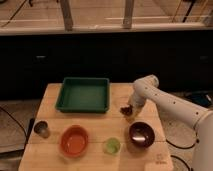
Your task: Place grapes in red bowl
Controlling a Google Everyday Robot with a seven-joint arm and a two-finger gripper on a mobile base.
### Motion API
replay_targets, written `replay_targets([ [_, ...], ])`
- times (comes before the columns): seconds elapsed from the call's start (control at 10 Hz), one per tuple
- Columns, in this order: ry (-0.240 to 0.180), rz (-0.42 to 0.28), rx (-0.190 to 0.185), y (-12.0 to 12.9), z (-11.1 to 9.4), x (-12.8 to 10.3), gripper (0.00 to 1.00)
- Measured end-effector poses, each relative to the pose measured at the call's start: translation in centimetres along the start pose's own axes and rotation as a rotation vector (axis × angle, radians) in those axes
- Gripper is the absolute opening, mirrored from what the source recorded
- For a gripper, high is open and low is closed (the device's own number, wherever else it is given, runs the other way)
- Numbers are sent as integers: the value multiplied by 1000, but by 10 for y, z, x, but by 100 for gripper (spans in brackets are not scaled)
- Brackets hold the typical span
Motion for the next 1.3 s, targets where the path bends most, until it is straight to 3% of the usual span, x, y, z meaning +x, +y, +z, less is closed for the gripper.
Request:
replay_targets([
  [0.2,-4,-8,-5,4,0,0,15],
  [0.4,0,-20,-1,4,-4,-1,1],
  [0.6,5,-32,13,4,-14,1,0],
  [1.3,14,-111,58,-4,-81,-5,0],
])
